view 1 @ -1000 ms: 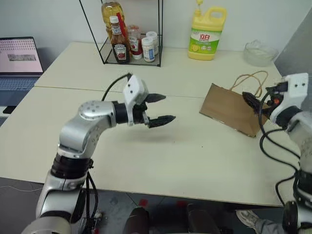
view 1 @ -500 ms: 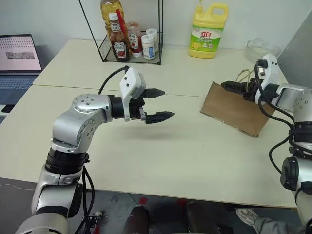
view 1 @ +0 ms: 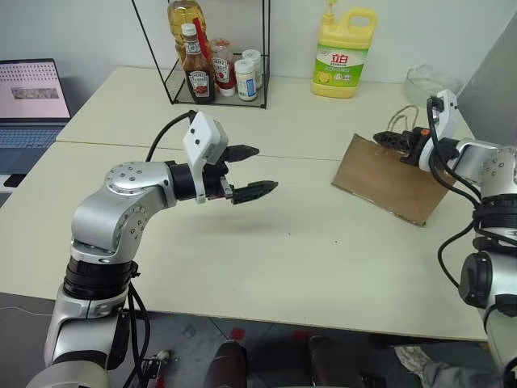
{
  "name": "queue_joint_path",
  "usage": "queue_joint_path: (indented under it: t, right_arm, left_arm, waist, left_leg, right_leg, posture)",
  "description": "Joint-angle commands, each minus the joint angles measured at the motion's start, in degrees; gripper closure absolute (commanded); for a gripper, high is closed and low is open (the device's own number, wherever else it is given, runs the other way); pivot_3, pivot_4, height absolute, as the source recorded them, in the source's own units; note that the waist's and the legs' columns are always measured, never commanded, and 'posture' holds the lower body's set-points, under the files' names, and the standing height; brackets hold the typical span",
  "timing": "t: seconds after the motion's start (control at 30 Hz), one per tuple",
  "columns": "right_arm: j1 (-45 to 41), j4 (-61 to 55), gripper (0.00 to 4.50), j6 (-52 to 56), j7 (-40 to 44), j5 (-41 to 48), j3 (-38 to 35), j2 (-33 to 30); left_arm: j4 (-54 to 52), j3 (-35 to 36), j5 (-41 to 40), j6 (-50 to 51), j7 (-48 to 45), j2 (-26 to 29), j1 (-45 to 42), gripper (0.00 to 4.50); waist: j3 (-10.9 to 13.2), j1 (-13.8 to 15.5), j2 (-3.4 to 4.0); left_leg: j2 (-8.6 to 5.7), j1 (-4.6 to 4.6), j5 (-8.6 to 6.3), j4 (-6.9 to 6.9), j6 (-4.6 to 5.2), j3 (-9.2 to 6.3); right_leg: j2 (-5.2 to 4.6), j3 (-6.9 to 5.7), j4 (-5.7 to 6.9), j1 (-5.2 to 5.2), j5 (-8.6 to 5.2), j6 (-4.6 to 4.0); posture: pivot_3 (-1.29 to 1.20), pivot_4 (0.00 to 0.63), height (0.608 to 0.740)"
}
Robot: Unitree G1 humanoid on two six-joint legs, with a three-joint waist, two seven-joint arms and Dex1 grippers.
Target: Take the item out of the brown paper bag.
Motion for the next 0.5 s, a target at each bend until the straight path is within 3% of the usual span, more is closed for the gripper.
queue_joint_path:
  t: [0.03,0.23,0.5]
  right_arm:
    - [-1.42,-1.44,4.46,-0.84,-0.66,1.58,-3.06,-0.19]
    - [-0.91,-3.18,4.46,-1.24,-0.78,2.18,-4.69,0.5]
    - [-2.99,-11.85,4.46,-0.97,4.37,4.68,-0.13,5.43]
  left_arm:
    - [-1.23,0.99,-0.72,-1.07,-0.05,0.27,-0.7,0.0]
    - [-1.29,0.73,-1.03,-1.1,0.0,-0.33,-0.77,0.0]
    - [-9.25,5.15,-6.01,3.97,1.29,2.5,5.23,0.0]
  waist:
    - [0.0,0.0,0.0]
    - [0.0,-0.01,0.0]
    - [0.04,-1.65,0.08]
  left_leg:
    - [0.0,0.0,0.0,0.0,0.0,0.0]
    - [0.0,-0.01,0.0,-0.01,0.0,0.02]
    - [0.04,-0.01,0.0,-0.02,0.0,0.06]
  right_leg:
    - [0.0,0.0,0.0,0.0,0.0,0.0]
    - [-0.01,0.0,-0.01,-0.01,0.0,-0.01]
    - [0.0,0.04,0.09,-0.07,0.0,-0.01]
  posture:
    - [0.0,0.15,0.74]
    - [0.0,0.15,0.74]
    - [0.0,0.15,0.74]
